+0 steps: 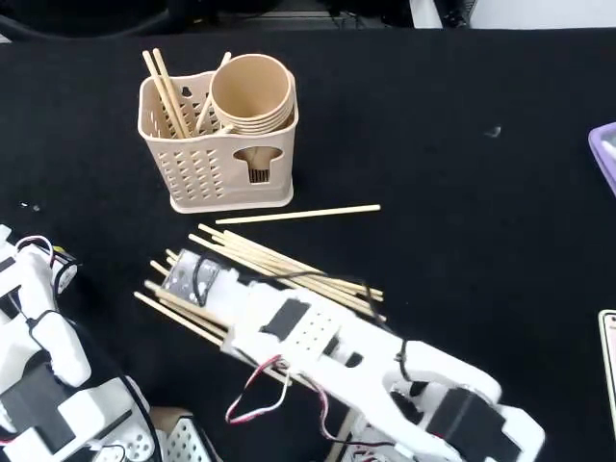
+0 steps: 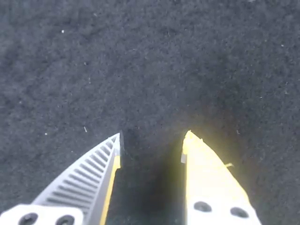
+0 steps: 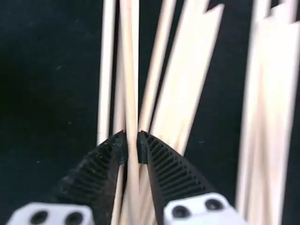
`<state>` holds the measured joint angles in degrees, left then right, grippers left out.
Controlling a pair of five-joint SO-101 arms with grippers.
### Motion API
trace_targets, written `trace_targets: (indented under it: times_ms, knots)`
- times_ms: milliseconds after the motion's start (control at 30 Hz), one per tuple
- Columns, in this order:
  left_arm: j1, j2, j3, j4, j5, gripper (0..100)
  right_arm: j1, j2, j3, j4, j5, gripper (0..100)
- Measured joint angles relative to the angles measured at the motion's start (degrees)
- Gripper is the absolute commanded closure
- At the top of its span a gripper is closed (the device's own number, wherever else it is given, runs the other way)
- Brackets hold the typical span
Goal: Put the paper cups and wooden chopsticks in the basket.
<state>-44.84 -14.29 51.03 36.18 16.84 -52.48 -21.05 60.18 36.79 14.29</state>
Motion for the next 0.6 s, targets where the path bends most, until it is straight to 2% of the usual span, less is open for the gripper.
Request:
trace_targets:
  times_ms: [467, 600]
  knots:
    - [0.00, 0.00, 0.00, 0.00, 0.00, 78, 0.97, -4.57, 1.76, 0.35, 0.79, 98.8]
    - [0.00, 0.00, 0.00, 0.00, 0.00, 78, 0.97, -10.81, 0.62, 6.86, 0.62, 98.8]
